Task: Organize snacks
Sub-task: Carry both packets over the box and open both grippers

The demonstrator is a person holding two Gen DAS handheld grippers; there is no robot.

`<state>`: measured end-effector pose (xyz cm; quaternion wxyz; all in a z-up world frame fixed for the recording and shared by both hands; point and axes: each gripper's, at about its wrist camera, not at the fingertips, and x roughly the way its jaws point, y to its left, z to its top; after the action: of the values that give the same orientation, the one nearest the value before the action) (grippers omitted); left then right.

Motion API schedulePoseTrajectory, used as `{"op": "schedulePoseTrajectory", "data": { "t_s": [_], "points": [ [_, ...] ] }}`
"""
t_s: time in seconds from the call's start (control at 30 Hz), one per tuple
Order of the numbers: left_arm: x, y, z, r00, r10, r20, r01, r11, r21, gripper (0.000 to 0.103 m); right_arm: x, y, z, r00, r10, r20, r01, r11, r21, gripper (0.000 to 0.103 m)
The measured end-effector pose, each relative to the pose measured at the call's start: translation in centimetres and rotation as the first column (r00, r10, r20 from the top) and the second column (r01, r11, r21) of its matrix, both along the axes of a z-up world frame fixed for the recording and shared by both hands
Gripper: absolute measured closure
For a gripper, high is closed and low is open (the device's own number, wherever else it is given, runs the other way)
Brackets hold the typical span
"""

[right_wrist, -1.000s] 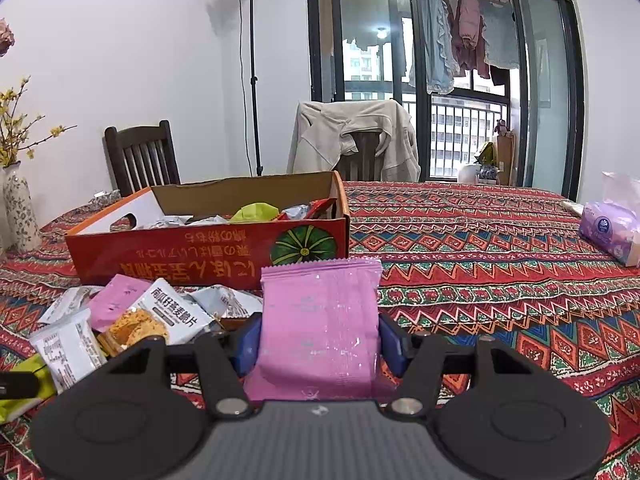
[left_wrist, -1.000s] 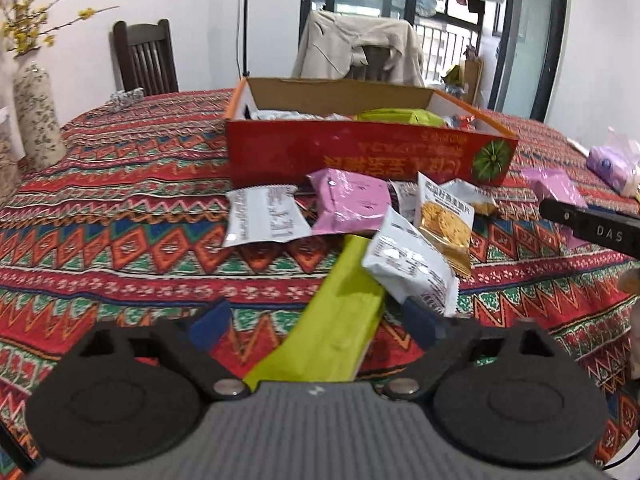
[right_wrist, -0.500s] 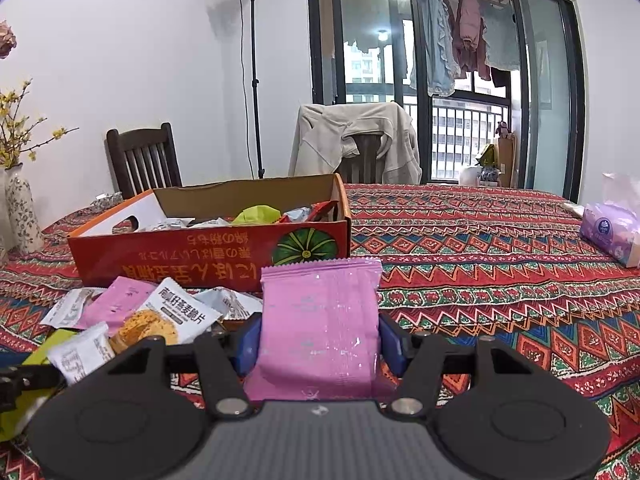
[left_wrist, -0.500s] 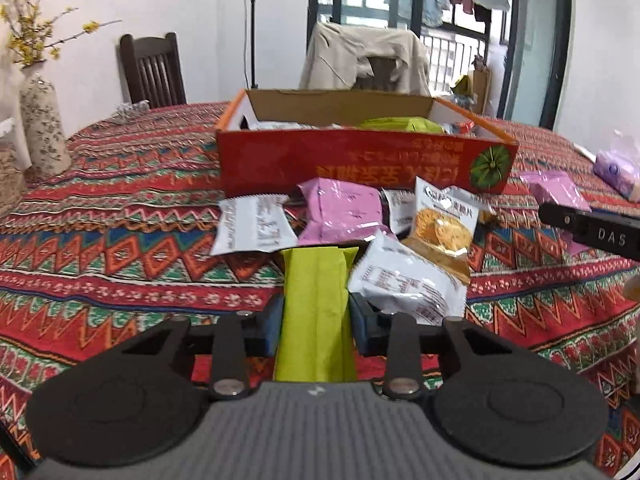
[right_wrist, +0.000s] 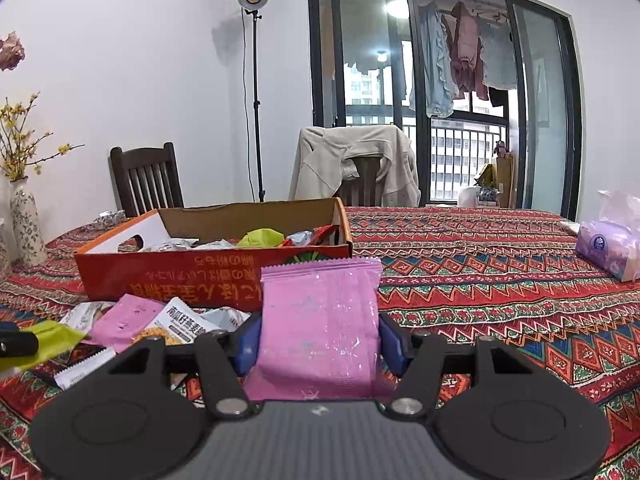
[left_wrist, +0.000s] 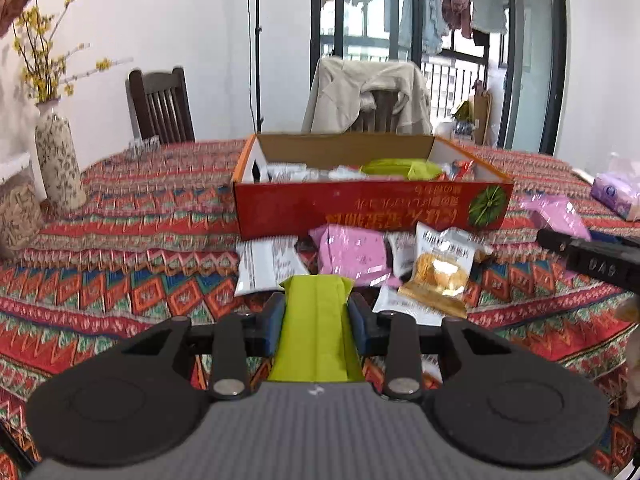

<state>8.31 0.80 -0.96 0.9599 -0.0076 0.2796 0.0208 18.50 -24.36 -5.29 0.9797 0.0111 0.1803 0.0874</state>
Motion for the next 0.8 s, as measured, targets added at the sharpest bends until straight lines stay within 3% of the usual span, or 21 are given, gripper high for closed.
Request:
{"op": "schedulePoseTrajectory", "data": {
  "t_s": [0.23, 0.33, 0.37, 0.4, 0.47, 0.6, 0.8],
  "points": [
    [1.0, 0.5, -2.4, 0.996, 0.018, -0.089, -0.018, 1.0, -0.003, 0.067, 0.0, 0.0, -0.1, 1.0, 0.007, -0.007, -0.007, 1.0, 0.006, 0.044],
    [1.8, 0.4, -3.0, 0.992, 0.029, -0.121, -0.029, 1.0, -0.002, 0.048, 0.1, 0.0, -0.2, 1.0, 0.008, -0.012, -0.008, 1.0, 0.008, 0.044],
    [1.9, 0.3, -3.2, 0.993, 0.032, -0.116, -0.032, 0.999, 0.005, 0.048, 0.1, 0.0, -0.2, 1.0, 0.008, -0.013, -0.008, 1.0, 0.009, 0.044],
    [1.9, 0.2, -3.2, 0.993, 0.029, -0.113, -0.029, 1.0, 0.005, 0.048, 0.1, 0.0, -0.2, 1.0, 0.008, -0.013, -0.008, 1.0, 0.01, 0.044],
    [1.9, 0.1, -3.1, 0.994, 0.03, -0.107, -0.03, 1.0, 0.002, 0.063, 0.1, 0.0, -0.2, 1.0, 0.008, -0.015, -0.008, 1.0, 0.01, 0.044],
    [1.1, 0.3, -2.6, 0.997, 0.027, -0.071, -0.027, 1.0, -0.011, 0.064, 0.1, -0.1, -0.2, 1.0, 0.007, -0.006, -0.007, 1.0, 0.01, 0.044],
    [-0.6, 0.4, 0.0, 0.998, 0.019, 0.062, -0.019, 1.0, 0.002, 0.068, -0.3, 0.0, 0.4, 1.0, 0.022, 0.001, -0.022, 1.0, 0.012, 0.044]
  ]
}}
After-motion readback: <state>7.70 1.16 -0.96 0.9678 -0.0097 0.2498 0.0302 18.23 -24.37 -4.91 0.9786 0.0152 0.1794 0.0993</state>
